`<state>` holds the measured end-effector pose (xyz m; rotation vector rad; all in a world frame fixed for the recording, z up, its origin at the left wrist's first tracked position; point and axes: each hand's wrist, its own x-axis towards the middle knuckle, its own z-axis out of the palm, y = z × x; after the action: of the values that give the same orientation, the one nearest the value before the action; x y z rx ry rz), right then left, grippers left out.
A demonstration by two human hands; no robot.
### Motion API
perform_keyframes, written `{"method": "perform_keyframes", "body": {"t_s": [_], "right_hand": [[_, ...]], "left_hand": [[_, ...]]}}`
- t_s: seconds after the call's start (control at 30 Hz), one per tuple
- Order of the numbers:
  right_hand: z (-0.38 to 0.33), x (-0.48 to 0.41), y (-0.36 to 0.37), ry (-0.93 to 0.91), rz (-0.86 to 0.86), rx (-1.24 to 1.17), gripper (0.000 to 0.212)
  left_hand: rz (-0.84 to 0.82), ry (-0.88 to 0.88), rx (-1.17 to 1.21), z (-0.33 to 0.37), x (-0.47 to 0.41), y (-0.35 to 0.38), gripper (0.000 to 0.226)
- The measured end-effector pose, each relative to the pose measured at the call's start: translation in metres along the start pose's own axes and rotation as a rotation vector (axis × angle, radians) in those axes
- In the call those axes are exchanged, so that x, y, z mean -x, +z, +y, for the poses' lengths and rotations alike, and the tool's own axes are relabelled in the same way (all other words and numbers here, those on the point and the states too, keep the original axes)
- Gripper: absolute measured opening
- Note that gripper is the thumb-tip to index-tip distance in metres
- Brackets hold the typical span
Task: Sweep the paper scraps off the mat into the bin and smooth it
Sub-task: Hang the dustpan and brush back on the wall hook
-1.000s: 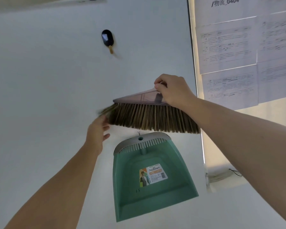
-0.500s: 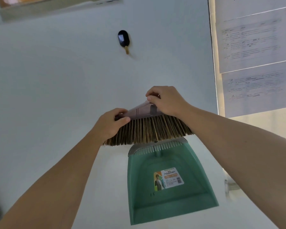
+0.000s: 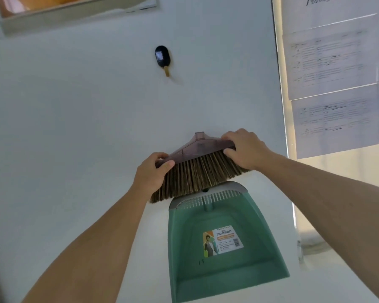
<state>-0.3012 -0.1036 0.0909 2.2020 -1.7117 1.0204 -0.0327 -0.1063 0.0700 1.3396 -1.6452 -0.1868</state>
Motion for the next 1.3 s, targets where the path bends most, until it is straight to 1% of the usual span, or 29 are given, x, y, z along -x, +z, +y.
{"method": "perform_keyframes", "body": {"t_s": [0.07,0.23,0.27,0.33,0.4,0.43,0.5,0.57,0.67,0.9,1.07,1.13,1.23,1.3], "right_hand": [[0.006,0.005,0.003,0.006,-0.005,-0.053,0.039],[0.01,0.004,-0.004,0.006,0.14,-0.108,0.031],[0.01,0.004,-0.005,-0.007,0.134,-0.099,0.031],[0.011,0.006,-0.003,-0.016,0.054,-0.076,0.033],[0.011,0.008,0.001,-0.006,-0.04,-0.046,0.038],[0.01,0.009,0.003,-0.003,-0.061,-0.038,0.039],[0.01,0.01,0.005,-0.005,-0.069,-0.041,0.04],[0.008,0.011,0.004,-0.012,-0.068,-0.04,0.039],[0.007,0.014,0.005,-0.017,-0.059,-0.037,0.039],[0.006,0.017,0.011,0.041,-0.084,-0.059,0.052],[0.002,0.018,0.012,0.061,-0.074,-0.074,0.056],[-0.002,0.019,0.012,0.07,-0.056,-0.053,0.054],[-0.01,0.021,0.012,0.095,-0.024,0.011,0.044],[-0.017,0.022,0.013,0.11,-0.004,0.032,0.041]], "left_hand": [[-0.013,0.001,0.018,0.003,-0.002,0.004,0.034],[-0.01,0.025,0.036,0.012,-0.011,0.006,0.034],[-0.008,0.026,0.025,0.011,-0.012,0.006,0.034],[-0.023,0.033,-0.037,0.007,-0.011,0.006,0.034],[-0.045,0.077,-0.138,-0.001,-0.007,0.009,0.035],[-0.041,0.114,-0.2,-0.005,-0.005,0.011,0.035],[0.001,0.171,-0.311,-0.011,-0.003,0.015,0.038],[0.051,0.177,-0.369,-0.011,0.001,0.018,0.042],[0.061,0.18,-0.356,-0.009,0.007,0.021,0.048],[0.053,0.165,-0.347,-0.012,0.009,0.017,0.052],[0.065,0.158,-0.356,-0.01,0.008,0.015,0.055],[0.075,0.145,-0.352,-0.009,0.008,0.014,0.055],[0.079,0.132,-0.342,-0.007,0.01,0.013,0.055],[0.078,0.133,-0.34,-0.005,0.013,0.011,0.054]]}}
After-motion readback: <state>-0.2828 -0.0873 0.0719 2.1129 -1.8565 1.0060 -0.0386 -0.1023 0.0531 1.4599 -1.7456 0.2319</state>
